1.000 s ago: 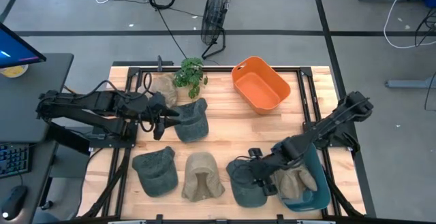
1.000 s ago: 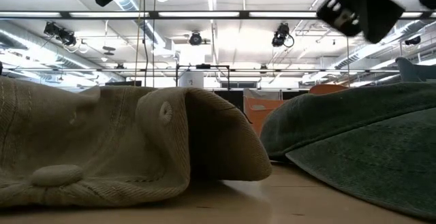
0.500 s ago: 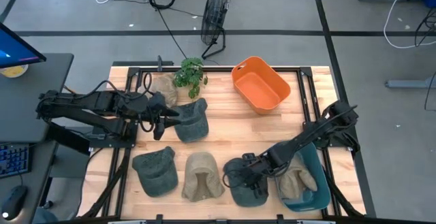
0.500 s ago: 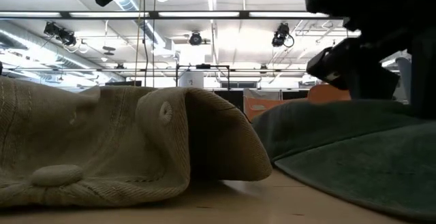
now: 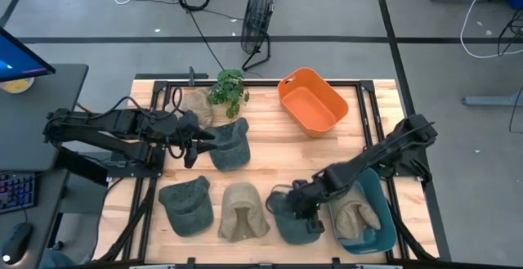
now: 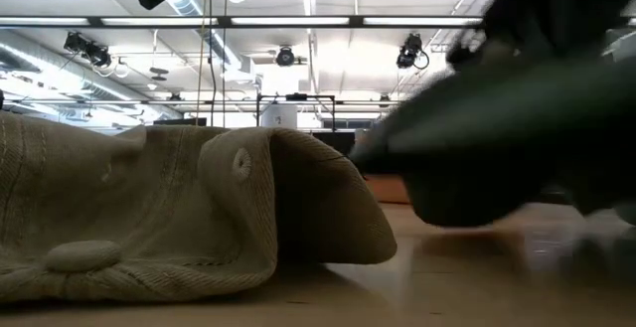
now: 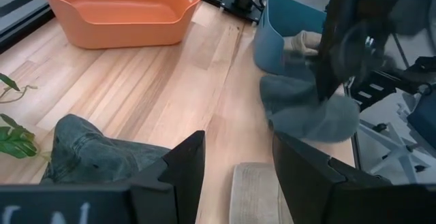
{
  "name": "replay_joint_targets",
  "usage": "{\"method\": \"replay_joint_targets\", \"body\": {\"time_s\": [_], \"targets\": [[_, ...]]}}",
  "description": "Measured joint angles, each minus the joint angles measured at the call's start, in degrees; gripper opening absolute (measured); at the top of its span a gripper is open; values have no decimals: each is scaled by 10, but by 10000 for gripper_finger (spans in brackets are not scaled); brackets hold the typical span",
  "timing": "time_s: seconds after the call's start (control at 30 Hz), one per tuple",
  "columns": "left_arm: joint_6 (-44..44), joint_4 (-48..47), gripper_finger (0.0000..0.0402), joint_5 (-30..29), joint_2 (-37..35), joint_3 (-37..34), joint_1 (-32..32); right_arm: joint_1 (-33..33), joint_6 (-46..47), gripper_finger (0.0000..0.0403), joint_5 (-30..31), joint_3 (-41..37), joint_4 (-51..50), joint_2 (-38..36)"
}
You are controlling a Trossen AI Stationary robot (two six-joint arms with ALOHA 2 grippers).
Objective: Pick & Place hat
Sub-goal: Put the bottom right gray cap into the orange bin
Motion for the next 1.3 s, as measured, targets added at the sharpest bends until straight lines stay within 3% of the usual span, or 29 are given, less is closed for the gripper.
{"method": "replay_joint_targets", "body": {"time_s": [0.17, 0.43, 0.6, 0.87, 1.03, 1.3], "targets": [[-1, 0, 174, 0, 0, 0, 0, -37, -48, 9, 28, 80, -146, -48], [-2, 1, 174, 0, 0, 0, 0, -124, -225, 4, 207, 220, -369, -102], [-2, 1, 174, 0, 0, 0, 0, -205, -357, 3, 307, 264, -461, -114], [-2, 2, 174, 0, 0, 0, 0, -363, -632, 2, 387, 264, -467, -118], [-2, 2, 174, 0, 0, 0, 0, -440, -824, 2, 383, 241, -414, -118], [-2, 3, 174, 0, 0, 0, 0, -518, -916, 1, 320, 120, -317, -118]]}}
